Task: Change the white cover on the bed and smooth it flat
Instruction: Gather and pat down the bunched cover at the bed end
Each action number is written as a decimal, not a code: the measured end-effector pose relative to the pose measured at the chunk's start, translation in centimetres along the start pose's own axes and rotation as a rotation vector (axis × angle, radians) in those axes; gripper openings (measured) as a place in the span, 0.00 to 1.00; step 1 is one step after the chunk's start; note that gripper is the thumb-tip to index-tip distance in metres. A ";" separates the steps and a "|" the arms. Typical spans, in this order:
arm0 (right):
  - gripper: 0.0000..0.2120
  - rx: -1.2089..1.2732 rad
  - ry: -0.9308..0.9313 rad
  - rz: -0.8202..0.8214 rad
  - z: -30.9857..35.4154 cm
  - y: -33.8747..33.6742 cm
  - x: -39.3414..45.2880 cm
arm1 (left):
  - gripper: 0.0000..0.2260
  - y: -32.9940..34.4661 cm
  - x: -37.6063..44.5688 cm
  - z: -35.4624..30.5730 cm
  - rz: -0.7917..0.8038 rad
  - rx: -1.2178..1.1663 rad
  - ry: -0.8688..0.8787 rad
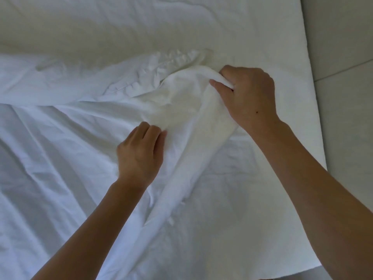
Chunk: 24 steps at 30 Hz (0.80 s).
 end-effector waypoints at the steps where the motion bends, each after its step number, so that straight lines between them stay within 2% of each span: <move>1: 0.14 -0.092 0.012 0.020 0.4 0.3 0.8 | 0.14 -0.2 0.1 0.3 -0.015 -0.001 -0.028; 2: 0.11 -0.175 0.035 0.067 0.6 0.8 1.7 | 0.13 0.1 0.2 0.6 0.015 0.002 -0.061; 4: 0.07 -0.319 0.057 0.173 0.3 2.5 3.2 | 0.11 2.3 0.1 1.0 0.180 0.001 -0.122; 5: 0.09 -0.360 0.059 0.211 -0.2 3.7 3.8 | 0.09 3.7 -0.1 1.2 0.276 -0.005 -0.136; 7: 0.21 -0.346 0.059 0.265 -1.0 5.6 4.6 | 0.09 5.9 -0.6 1.1 0.390 -0.001 -0.116; 10: 0.48 -0.082 0.257 0.493 -2.6 7.5 5.0 | 0.14 7.1 -1.3 0.7 0.433 0.003 -0.028; 11: 0.51 -0.037 0.320 0.553 -3.0 7.9 4.8 | 0.15 7.2 -1.5 0.6 0.447 -0.007 0.007; 12: 0.50 -0.023 0.356 0.588 -3.4 8.2 4.4 | 0.16 7.3 -1.7 0.5 0.467 -0.023 0.024; 13: 0.44 -0.020 0.351 0.596 -3.5 8.2 3.8 | 0.17 7.2 -1.9 0.6 0.480 -0.054 0.011; 15: 0.29 -0.021 0.275 0.533 -2.9 8.0 1.8 | 0.17 6.3 -2.1 0.7 0.406 -0.170 -0.096; 17: 0.22 -0.014 0.218 0.423 -2.1 7.7 -1.6 | 0.14 4.1 -2.4 0.9 0.135 -0.220 -0.166; 19: 0.22 -0.033 0.151 0.313 -1.1 7.2 -6.0 | 0.17 1.1 -2.8 0.5 -0.173 -0.064 -0.085; 20: 0.25 -0.061 0.105 0.270 -0.8 7.1 -8.3 | 0.21 -0.1 -2.9 0.2 -0.259 0.020 -0.019; 22: 0.32 -0.062 -0.013 0.161 -0.2 6.9 -12.7 | 0.25 -1.6 -2.5 -0.3 -0.263 0.141 0.120; 24: 0.38 -0.098 -0.121 0.138 0.3 7.2 -16.7 | 0.23 -1.5 -2.0 0.0 -0.081 0.210 0.260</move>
Point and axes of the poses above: each hand's wrist, its own x-axis towards the middle knuckle, its own y-axis out of the palm, z = x × y, the point moved 4 cm from there along x, towards the middle knuckle, and after that the axes turned 10 degrees about y, right-handed, at the moved point
